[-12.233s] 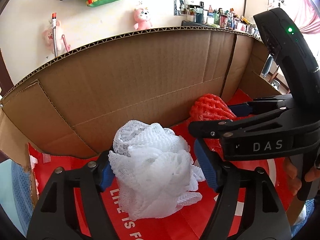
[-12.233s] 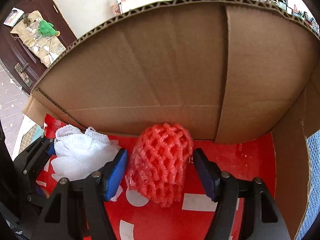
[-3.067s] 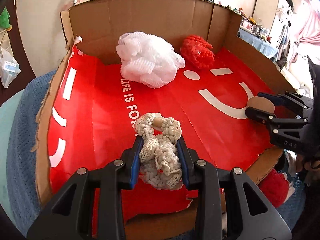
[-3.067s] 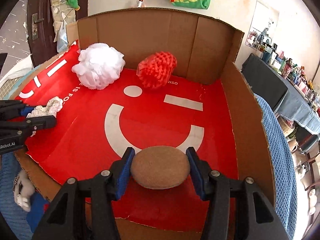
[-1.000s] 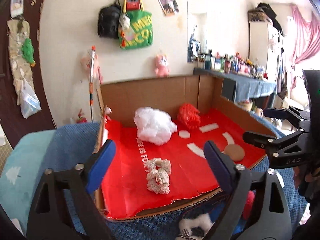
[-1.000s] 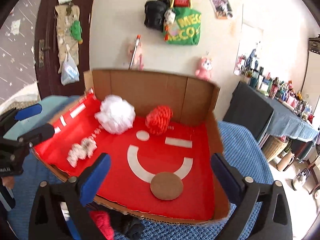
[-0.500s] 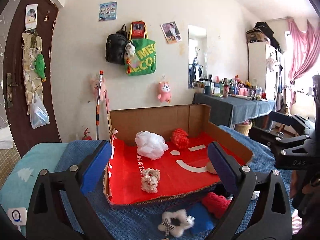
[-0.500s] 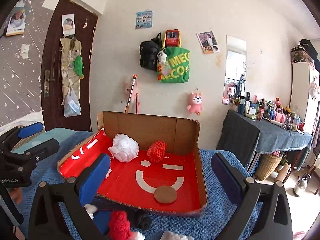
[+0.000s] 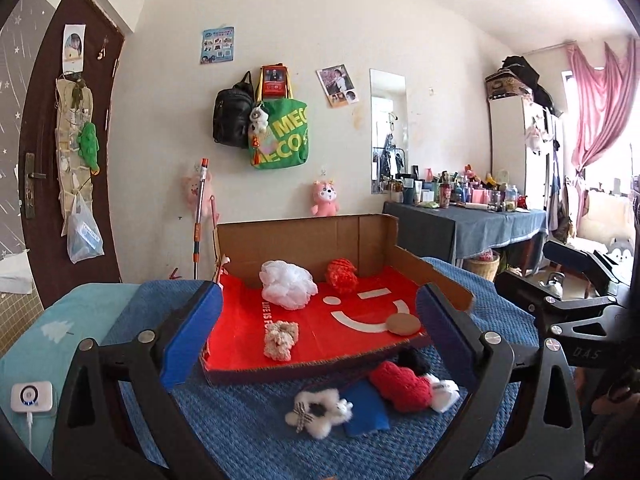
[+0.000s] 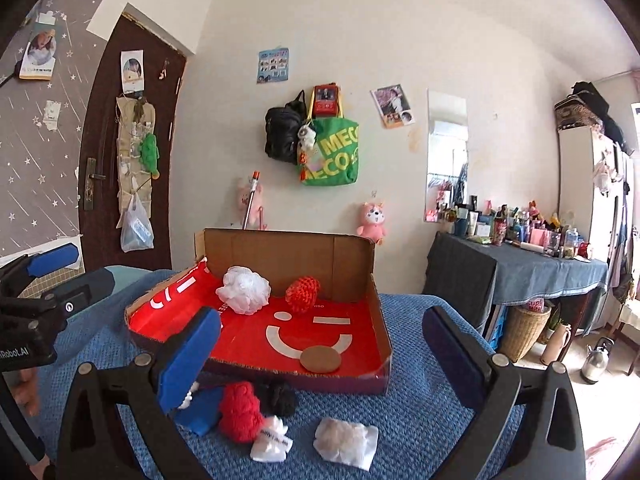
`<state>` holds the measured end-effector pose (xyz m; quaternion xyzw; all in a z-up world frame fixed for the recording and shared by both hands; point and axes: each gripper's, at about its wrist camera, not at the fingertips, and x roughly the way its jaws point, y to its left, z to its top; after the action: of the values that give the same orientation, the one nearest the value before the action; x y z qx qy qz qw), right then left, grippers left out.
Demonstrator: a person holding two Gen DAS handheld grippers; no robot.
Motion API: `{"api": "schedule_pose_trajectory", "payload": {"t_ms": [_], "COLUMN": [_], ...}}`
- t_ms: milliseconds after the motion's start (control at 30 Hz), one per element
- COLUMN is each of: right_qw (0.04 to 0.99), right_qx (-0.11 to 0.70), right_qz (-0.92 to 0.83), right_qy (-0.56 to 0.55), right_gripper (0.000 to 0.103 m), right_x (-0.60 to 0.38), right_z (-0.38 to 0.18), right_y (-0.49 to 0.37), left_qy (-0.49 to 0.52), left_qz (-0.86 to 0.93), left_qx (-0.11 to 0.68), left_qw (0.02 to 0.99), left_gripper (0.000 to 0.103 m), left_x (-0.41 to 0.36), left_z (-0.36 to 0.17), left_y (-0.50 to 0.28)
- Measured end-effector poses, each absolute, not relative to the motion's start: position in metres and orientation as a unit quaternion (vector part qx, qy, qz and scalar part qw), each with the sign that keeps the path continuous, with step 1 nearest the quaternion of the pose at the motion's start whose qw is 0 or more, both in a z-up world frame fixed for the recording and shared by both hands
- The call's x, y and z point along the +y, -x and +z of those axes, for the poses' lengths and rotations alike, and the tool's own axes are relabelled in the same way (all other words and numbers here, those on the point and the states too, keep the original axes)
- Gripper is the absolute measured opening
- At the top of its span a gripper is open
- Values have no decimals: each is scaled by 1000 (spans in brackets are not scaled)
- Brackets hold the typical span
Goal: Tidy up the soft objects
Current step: 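Lift both tools out of the box and back over the blanket items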
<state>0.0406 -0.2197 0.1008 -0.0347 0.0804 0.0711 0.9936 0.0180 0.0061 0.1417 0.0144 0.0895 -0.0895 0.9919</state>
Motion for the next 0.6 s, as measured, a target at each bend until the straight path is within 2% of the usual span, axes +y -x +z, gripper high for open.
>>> {"api": "schedule_pose_trajectory", "payload": {"t_ms": [600], "right_qw": [991], "right_qx": [124], "right_qz": [56], "right_qy": [10], "right_gripper": [103], "right_x": [-217], "right_z": [29], "right_y": [-23], "left_qy": [-14], "left_qz": [-83], "left_qx": [137], "left_qw": [987], "left_gripper": [99], "left_x": [-3], "left_z": [79], "left_y": [-4]}}
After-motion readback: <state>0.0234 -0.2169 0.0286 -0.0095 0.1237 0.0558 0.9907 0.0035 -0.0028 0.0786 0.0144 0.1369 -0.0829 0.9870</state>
